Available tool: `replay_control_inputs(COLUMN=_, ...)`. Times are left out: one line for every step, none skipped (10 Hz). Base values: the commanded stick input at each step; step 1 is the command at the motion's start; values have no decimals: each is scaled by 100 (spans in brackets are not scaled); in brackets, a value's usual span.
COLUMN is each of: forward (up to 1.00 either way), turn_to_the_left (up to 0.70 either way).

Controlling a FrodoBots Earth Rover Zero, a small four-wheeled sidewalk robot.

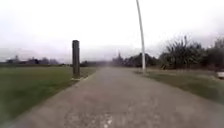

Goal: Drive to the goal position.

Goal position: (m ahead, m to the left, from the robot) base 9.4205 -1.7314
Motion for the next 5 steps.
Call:
replay_control_inputs(forward=85, turn_to_the_left=-17)
replay_control_inputs(forward=85, turn_to_the_left=-22)
replay_control_inputs(forward=85, turn_to_the_left=-27)
replay_control_inputs(forward=85, turn_to_the_left=-32)
replay_control_inputs(forward=85, turn_to_the_left=-28)
